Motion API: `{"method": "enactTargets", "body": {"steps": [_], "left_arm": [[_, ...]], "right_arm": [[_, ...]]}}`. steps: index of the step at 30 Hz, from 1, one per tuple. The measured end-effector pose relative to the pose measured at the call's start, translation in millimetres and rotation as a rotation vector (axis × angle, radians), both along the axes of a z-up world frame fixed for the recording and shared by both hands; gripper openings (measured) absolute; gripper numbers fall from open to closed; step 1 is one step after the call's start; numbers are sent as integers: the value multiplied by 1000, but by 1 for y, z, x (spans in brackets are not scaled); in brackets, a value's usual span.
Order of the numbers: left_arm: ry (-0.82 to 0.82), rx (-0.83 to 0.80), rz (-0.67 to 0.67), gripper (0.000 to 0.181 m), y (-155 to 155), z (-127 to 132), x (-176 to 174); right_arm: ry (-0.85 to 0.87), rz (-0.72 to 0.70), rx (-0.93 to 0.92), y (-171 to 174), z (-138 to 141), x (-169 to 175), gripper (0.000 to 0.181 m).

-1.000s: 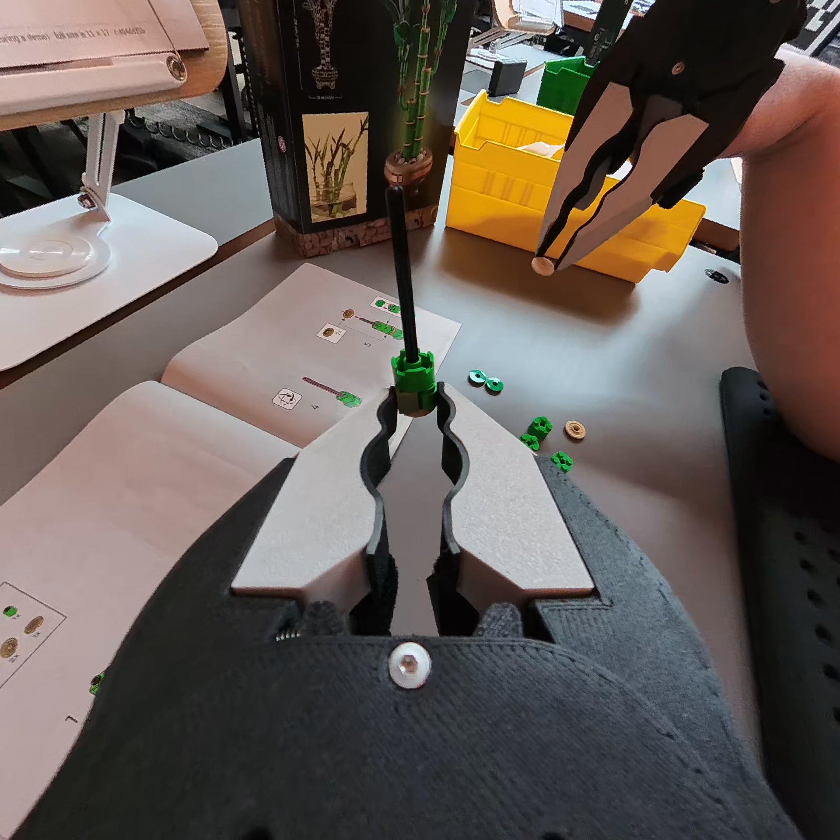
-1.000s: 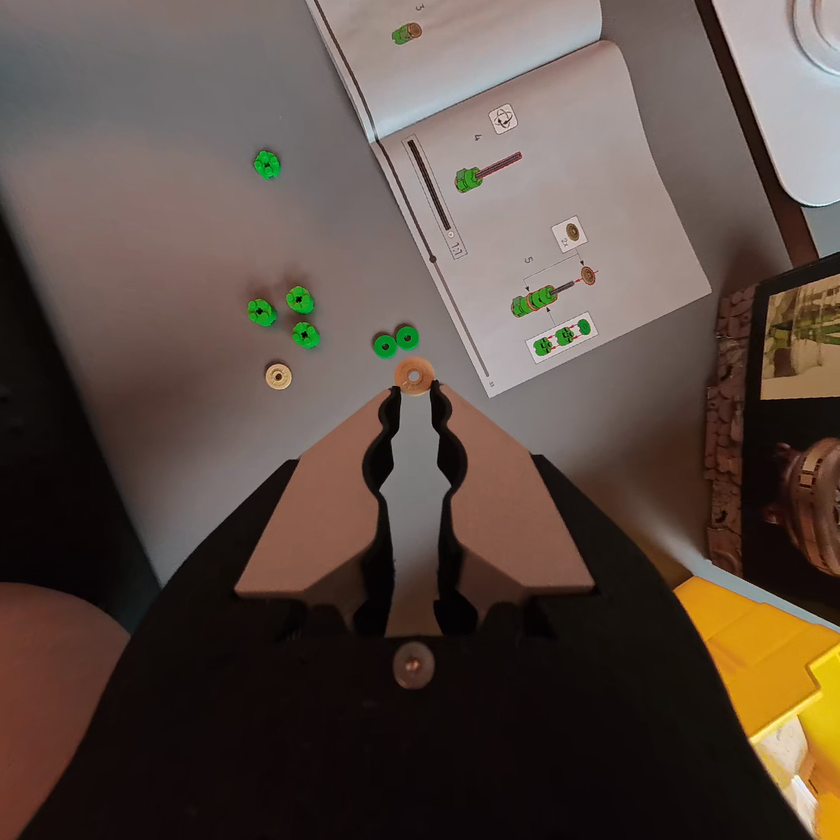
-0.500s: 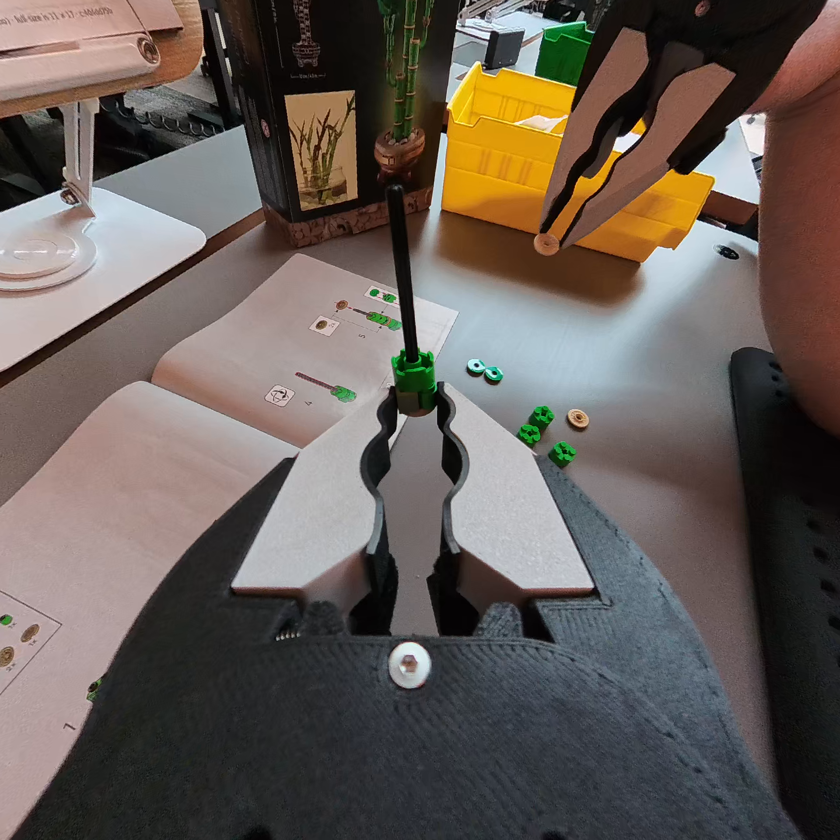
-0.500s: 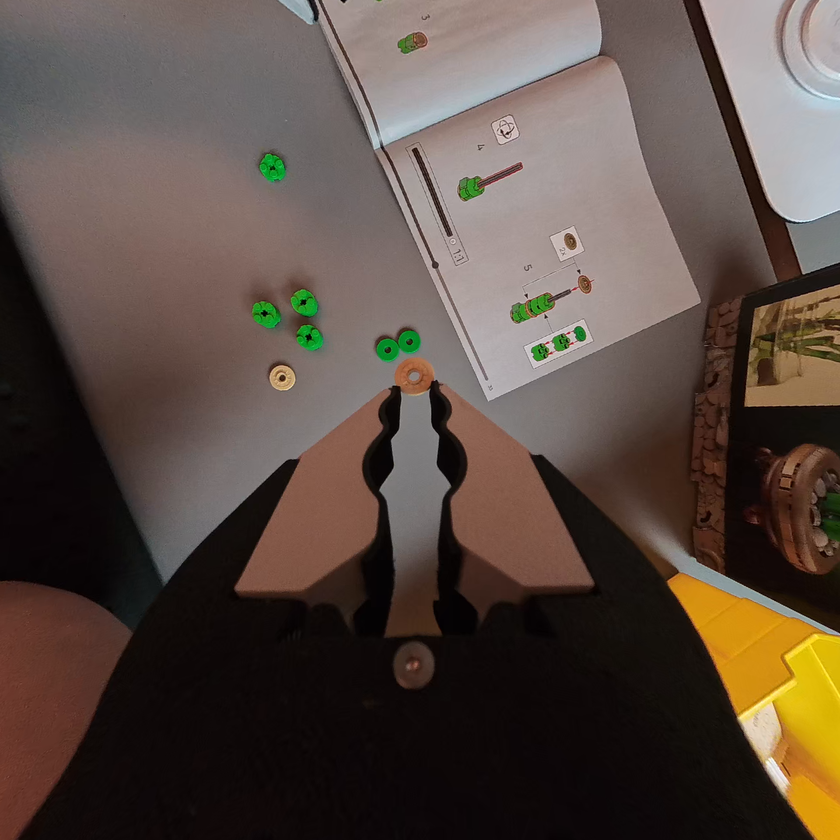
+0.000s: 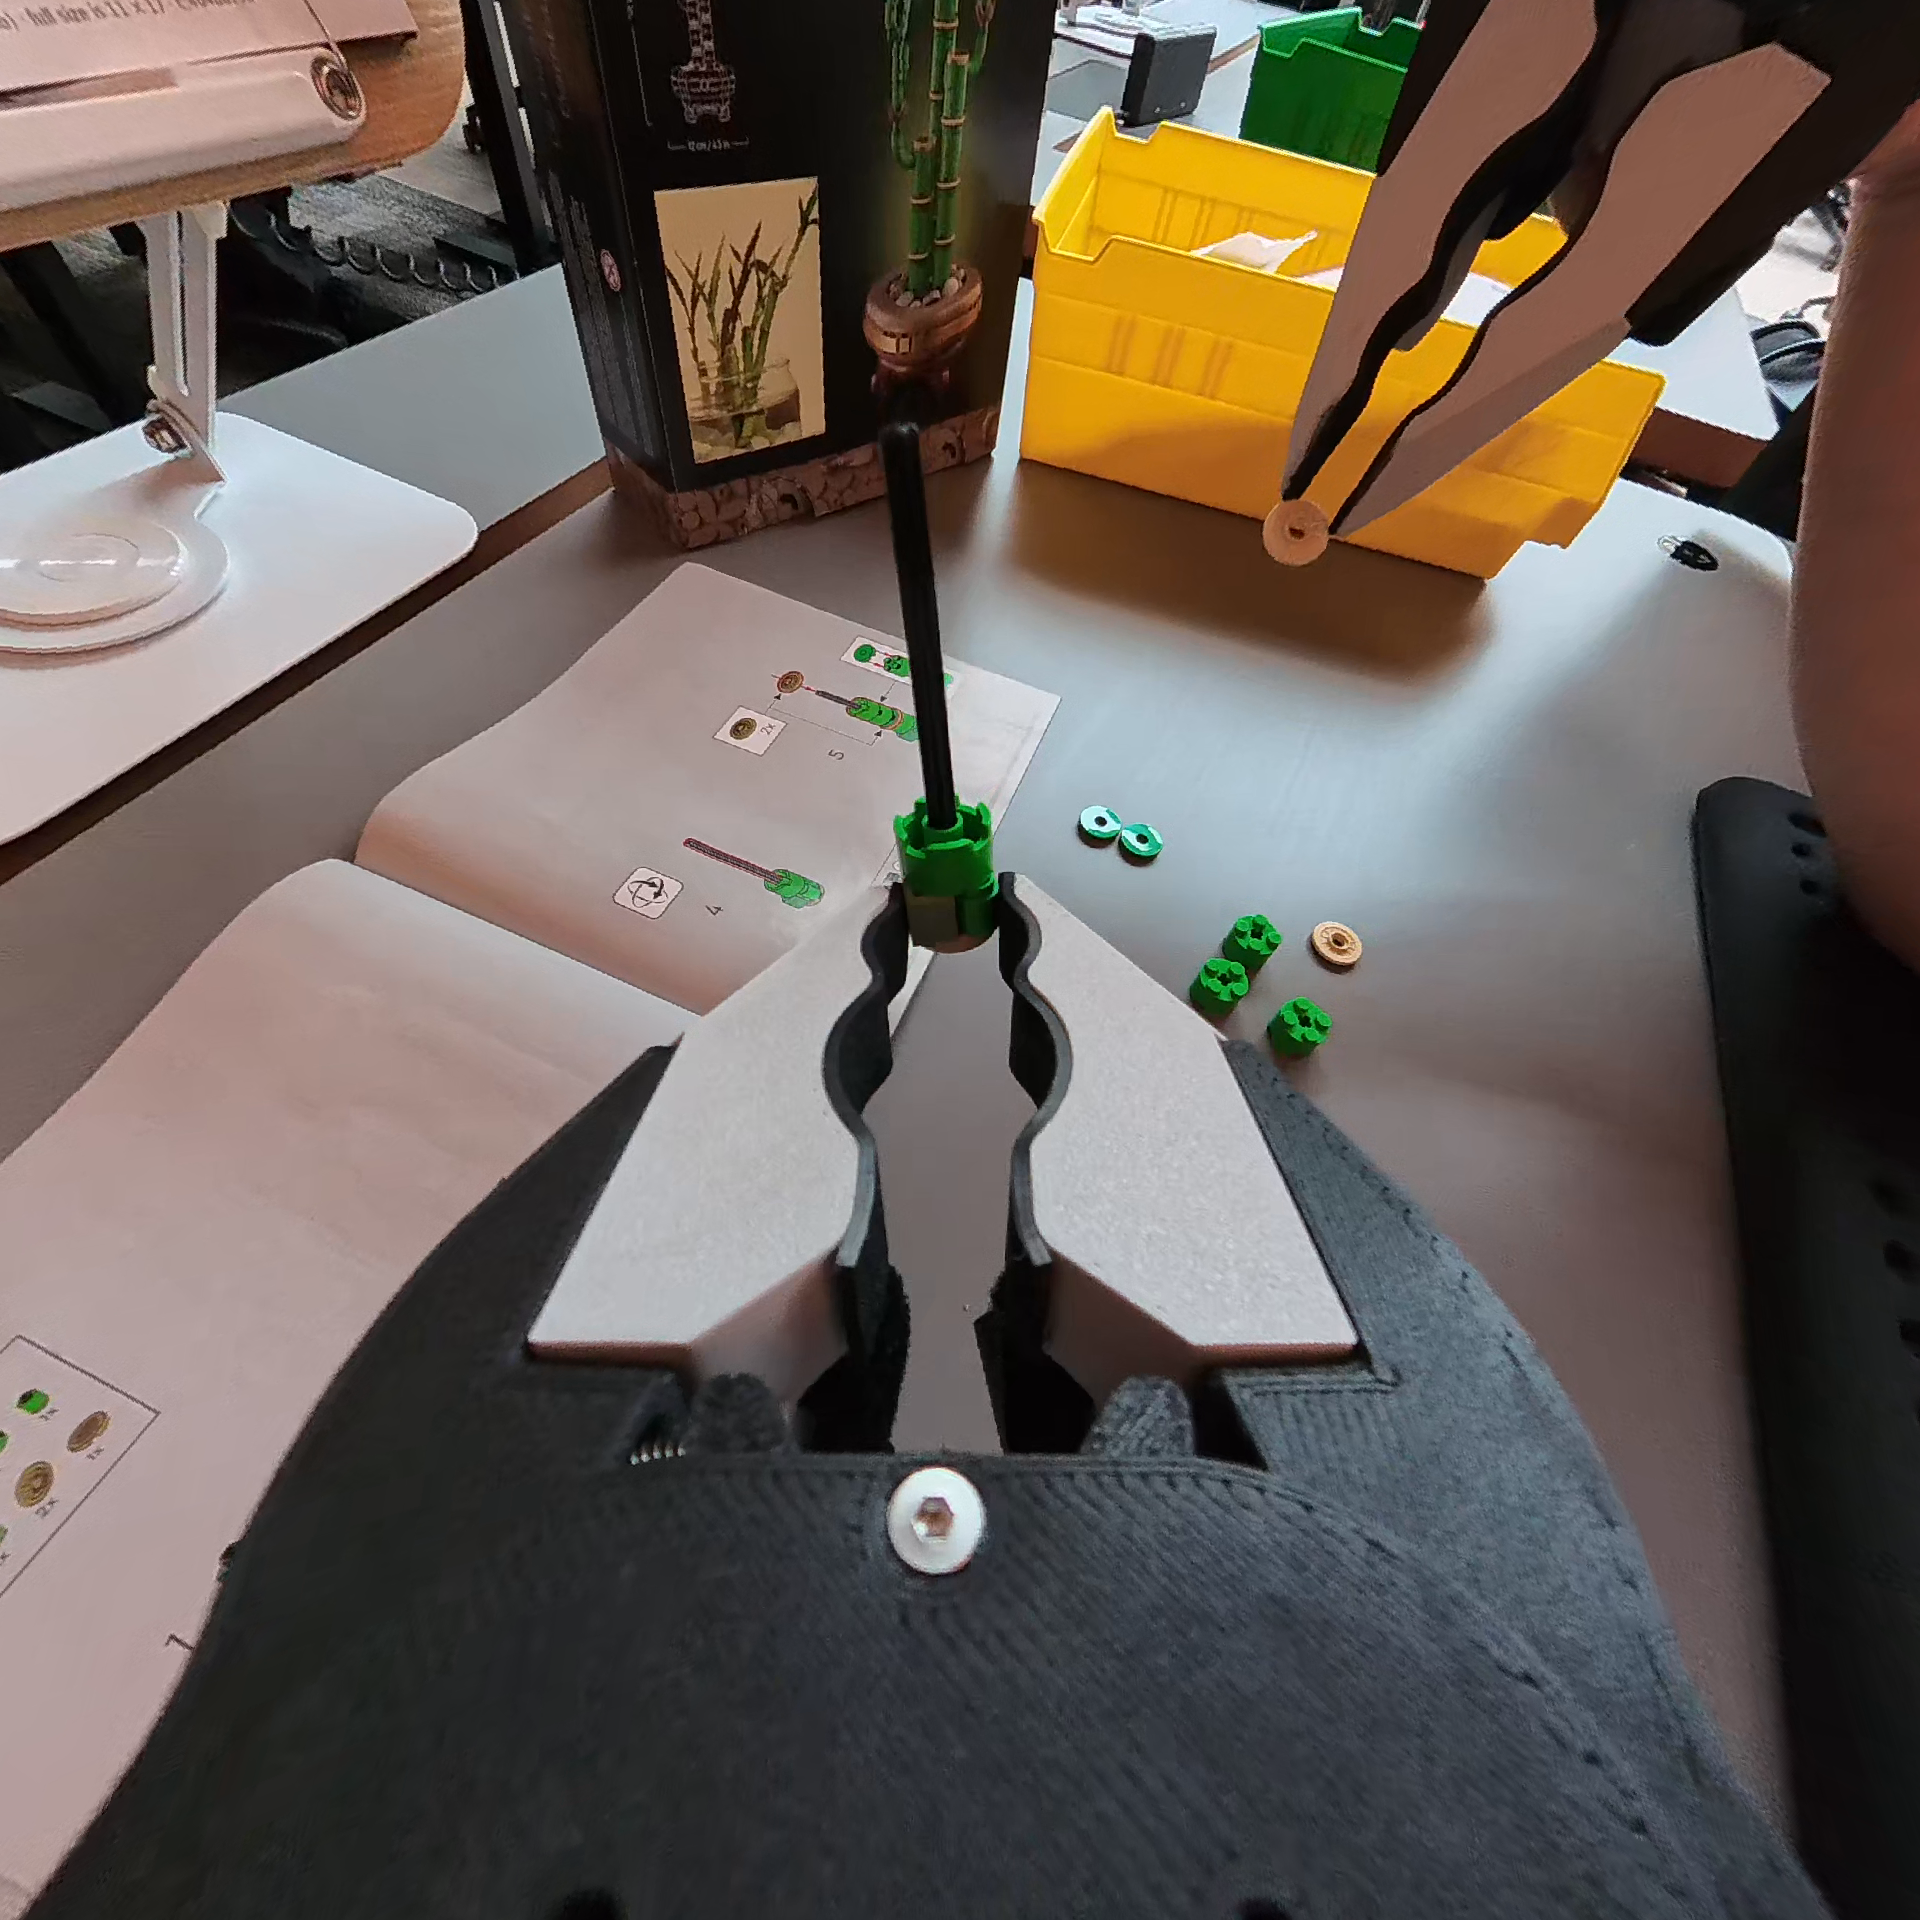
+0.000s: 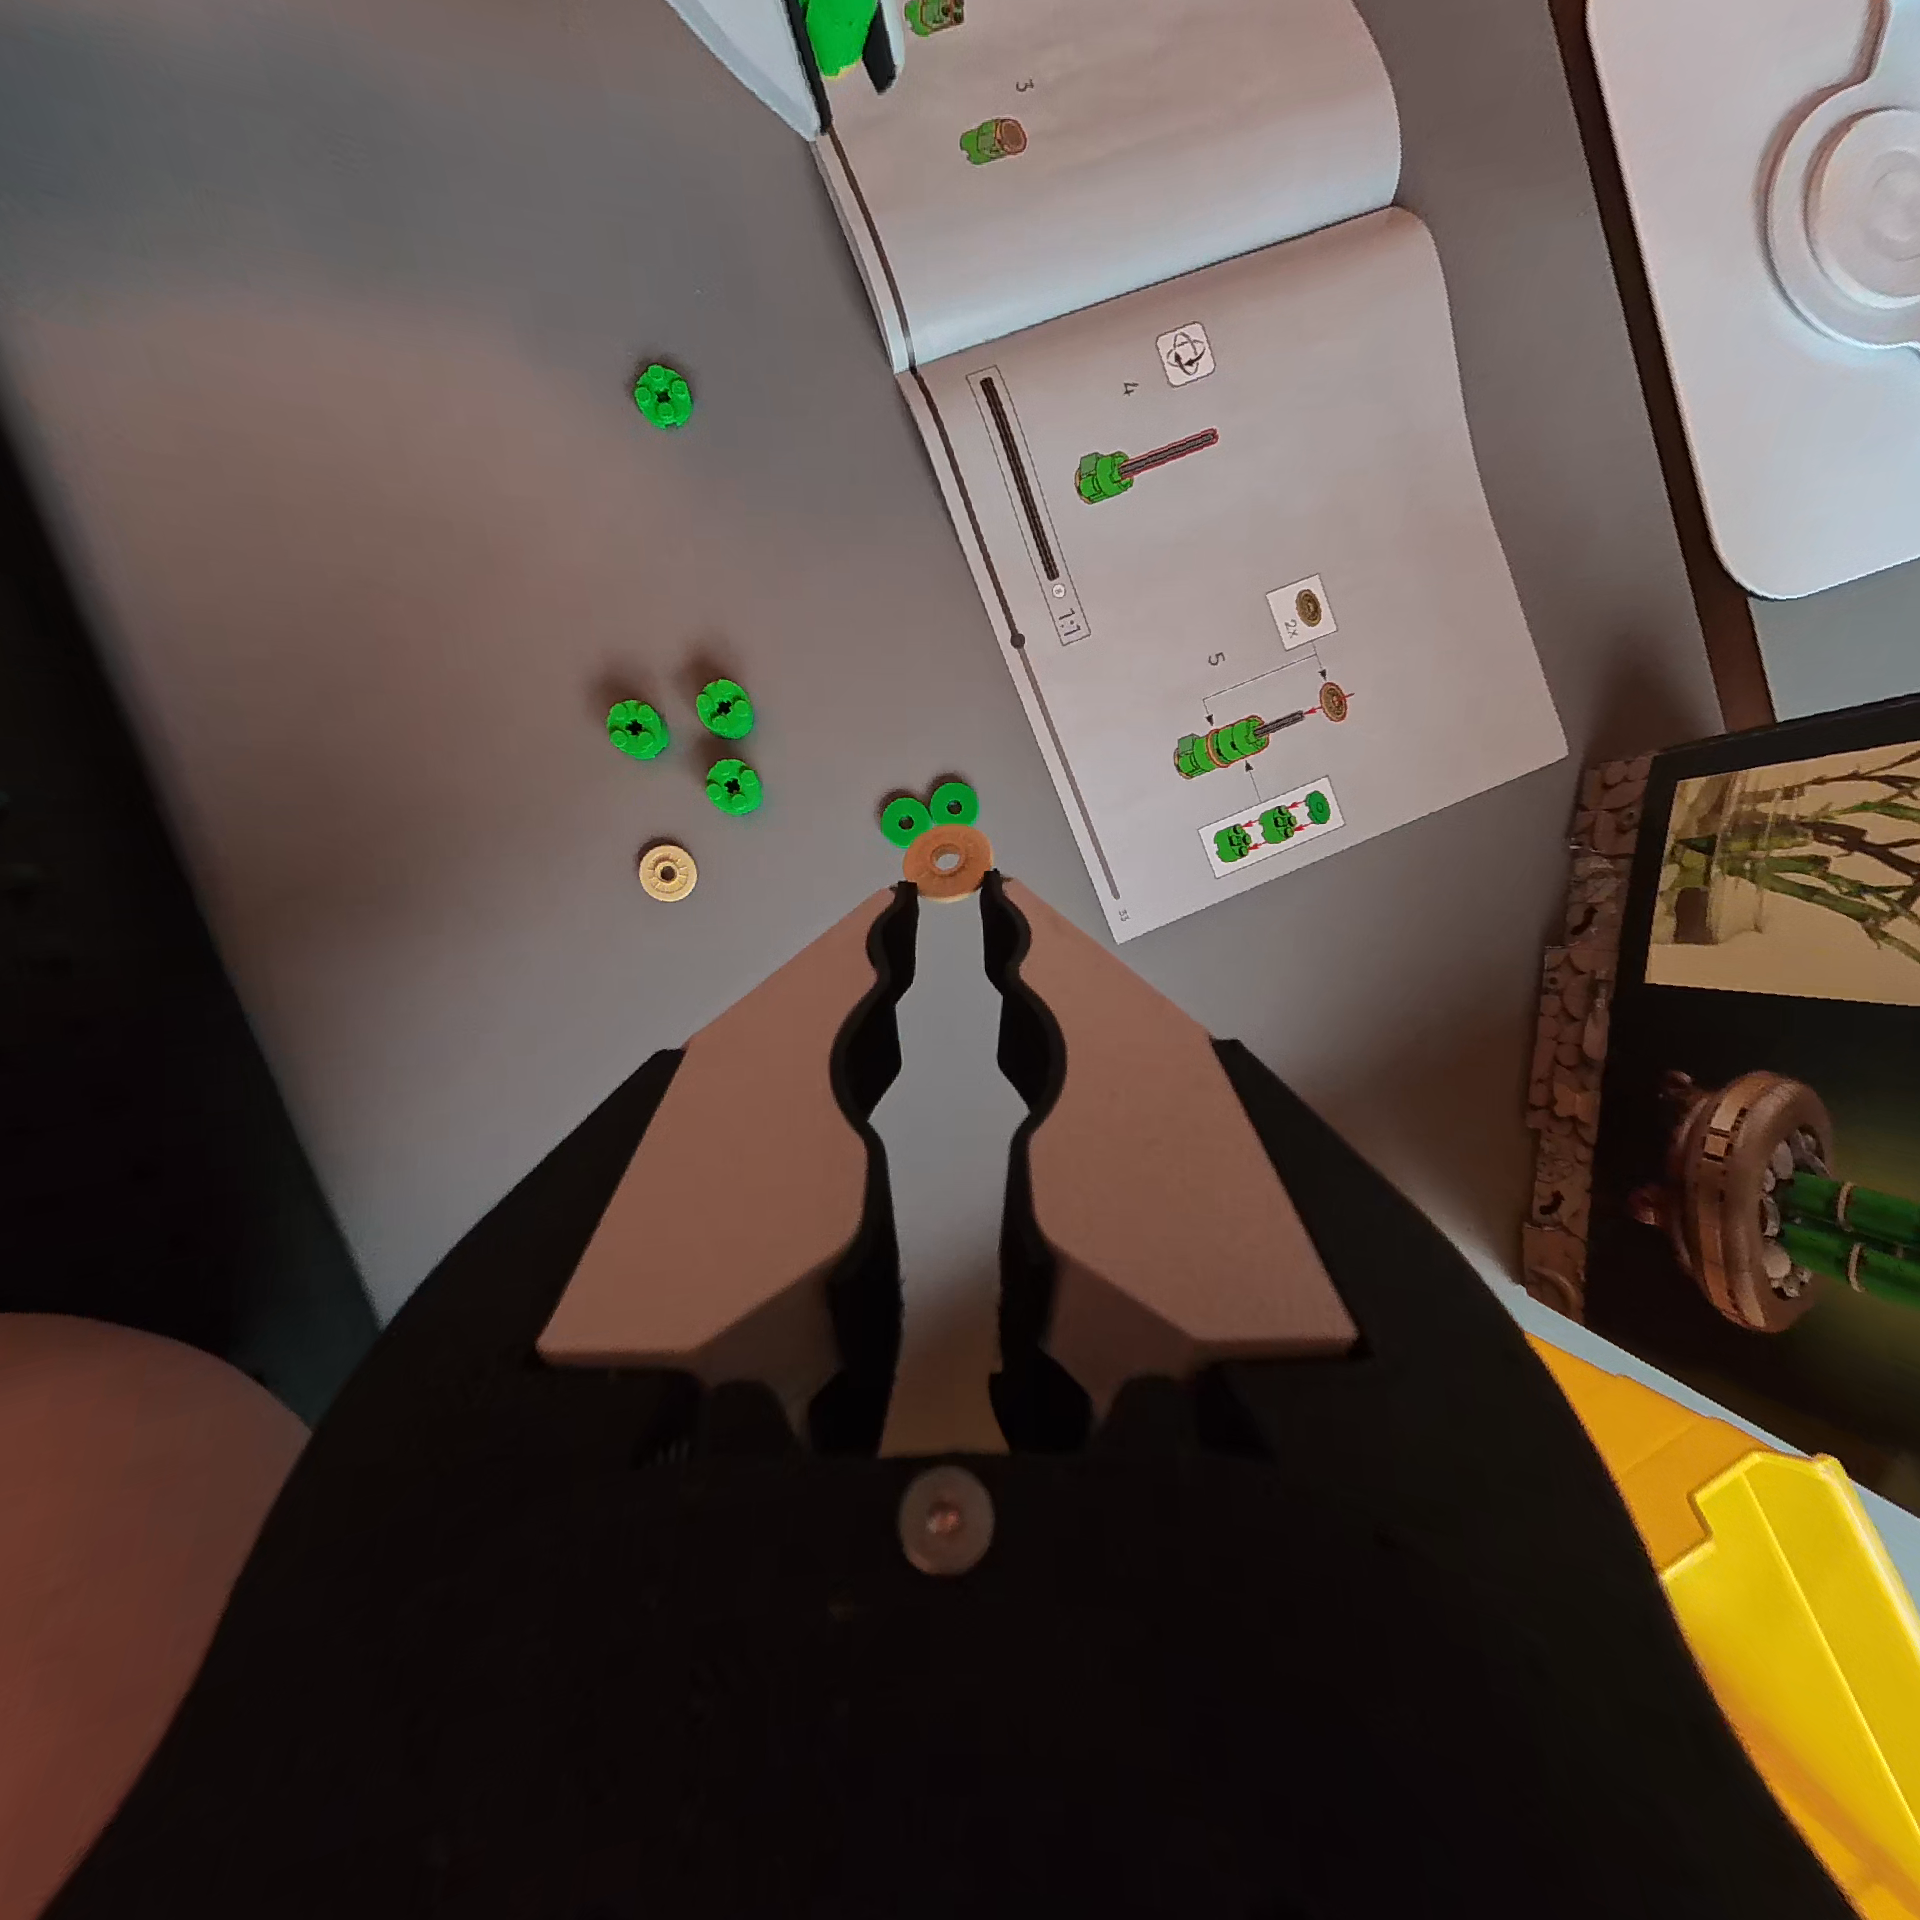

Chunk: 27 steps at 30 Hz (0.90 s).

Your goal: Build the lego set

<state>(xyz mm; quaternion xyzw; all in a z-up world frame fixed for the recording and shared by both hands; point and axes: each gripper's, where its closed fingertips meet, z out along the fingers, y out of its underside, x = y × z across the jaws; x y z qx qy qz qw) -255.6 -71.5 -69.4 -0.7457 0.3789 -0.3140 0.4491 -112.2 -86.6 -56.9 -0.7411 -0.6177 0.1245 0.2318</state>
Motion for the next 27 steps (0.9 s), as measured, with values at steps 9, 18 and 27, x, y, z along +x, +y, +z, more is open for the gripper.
{"method": "enactTargets", "body": {"steps": [9,18,27], "left_arm": [[13,1,-4,15,-1,-2,1],[11,-1,-10,15,-2,-2,3],[6,-4,-14,15,-3,0,3]], "right_arm": [[-5,2,-7,-1,-1,0,11],[-2,6,-10,-1,-2,0,0],[-74,-121,-133,3,-33,34,0]]}}
